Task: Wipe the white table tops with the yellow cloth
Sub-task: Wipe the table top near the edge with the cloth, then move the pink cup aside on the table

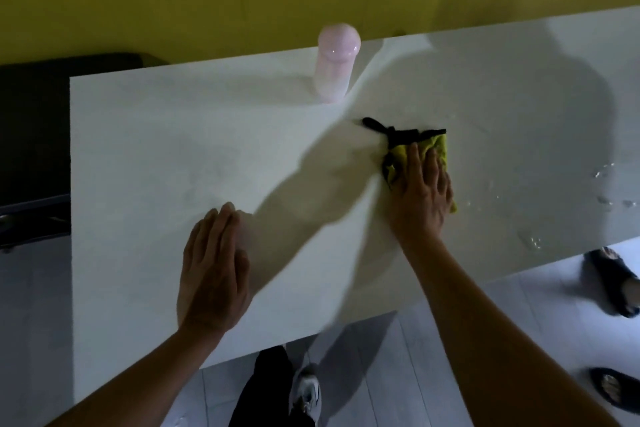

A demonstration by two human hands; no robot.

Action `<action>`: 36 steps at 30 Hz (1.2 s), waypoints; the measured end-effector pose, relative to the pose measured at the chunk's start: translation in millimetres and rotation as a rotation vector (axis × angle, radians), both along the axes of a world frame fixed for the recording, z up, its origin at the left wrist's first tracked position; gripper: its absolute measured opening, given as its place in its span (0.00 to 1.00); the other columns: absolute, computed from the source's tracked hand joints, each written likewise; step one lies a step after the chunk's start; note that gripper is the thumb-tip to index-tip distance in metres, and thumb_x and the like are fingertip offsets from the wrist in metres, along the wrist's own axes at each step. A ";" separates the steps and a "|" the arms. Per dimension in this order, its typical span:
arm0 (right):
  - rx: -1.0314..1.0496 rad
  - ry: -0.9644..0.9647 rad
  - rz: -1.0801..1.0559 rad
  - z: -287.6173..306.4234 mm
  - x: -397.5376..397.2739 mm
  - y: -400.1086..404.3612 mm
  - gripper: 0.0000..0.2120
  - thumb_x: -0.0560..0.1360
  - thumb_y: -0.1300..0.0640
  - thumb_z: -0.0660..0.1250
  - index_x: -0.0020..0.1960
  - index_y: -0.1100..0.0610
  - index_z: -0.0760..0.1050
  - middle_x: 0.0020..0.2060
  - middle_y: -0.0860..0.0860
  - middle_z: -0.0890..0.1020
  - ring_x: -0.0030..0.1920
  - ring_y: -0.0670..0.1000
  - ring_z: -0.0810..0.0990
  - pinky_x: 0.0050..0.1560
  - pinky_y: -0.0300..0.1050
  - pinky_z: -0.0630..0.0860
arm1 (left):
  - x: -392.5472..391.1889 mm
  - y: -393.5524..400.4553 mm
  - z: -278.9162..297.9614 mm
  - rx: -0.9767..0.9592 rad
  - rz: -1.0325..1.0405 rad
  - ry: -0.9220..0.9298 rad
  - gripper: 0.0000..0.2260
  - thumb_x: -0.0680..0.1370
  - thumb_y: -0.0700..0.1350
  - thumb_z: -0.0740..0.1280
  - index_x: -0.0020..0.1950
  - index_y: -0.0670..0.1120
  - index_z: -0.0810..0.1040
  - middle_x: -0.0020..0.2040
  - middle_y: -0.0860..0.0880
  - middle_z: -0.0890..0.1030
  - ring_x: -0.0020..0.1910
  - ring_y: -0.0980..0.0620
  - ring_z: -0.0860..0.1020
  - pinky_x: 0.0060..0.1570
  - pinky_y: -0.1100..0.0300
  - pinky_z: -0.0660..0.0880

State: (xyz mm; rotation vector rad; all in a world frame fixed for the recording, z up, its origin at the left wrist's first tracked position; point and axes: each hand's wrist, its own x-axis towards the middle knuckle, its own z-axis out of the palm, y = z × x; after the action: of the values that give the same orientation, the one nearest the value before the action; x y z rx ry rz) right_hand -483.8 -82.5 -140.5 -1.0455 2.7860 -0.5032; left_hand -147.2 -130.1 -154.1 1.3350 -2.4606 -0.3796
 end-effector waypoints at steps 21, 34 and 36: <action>-0.078 0.037 0.089 -1.7 -47.2 -37.6 0.27 0.80 0.41 0.54 0.79 0.44 0.61 0.78 0.56 0.64 0.75 0.60 0.65 0.76 0.54 0.58 | -100.4 -67.5 54.8 0.263 0.180 0.145 0.27 0.76 0.56 0.61 0.70 0.42 0.73 0.67 0.42 0.75 0.63 0.37 0.75 0.64 0.46 0.68; -0.081 0.147 0.130 -11.3 -85.6 -40.9 0.27 0.83 0.42 0.54 0.81 0.47 0.57 0.78 0.56 0.63 0.77 0.57 0.61 0.77 0.55 0.58 | -250.1 -177.1 75.5 0.360 0.313 0.485 0.36 0.68 0.61 0.78 0.72 0.49 0.74 0.66 0.52 0.81 0.62 0.48 0.79 0.55 0.57 0.75; -0.083 0.142 0.170 -8.5 -90.7 -41.4 0.28 0.82 0.42 0.55 0.80 0.47 0.58 0.78 0.56 0.64 0.76 0.58 0.63 0.74 0.56 0.61 | -248.2 -177.2 78.1 0.343 0.306 0.475 0.28 0.71 0.56 0.80 0.67 0.48 0.78 0.58 0.54 0.83 0.58 0.49 0.79 0.46 0.62 0.68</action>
State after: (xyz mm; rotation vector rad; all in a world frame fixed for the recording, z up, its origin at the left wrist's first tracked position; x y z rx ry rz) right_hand -574.5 -123.9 -149.0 -1.3723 2.7819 -0.5465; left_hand -395.4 -307.2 -76.0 1.5101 -1.8248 -0.9473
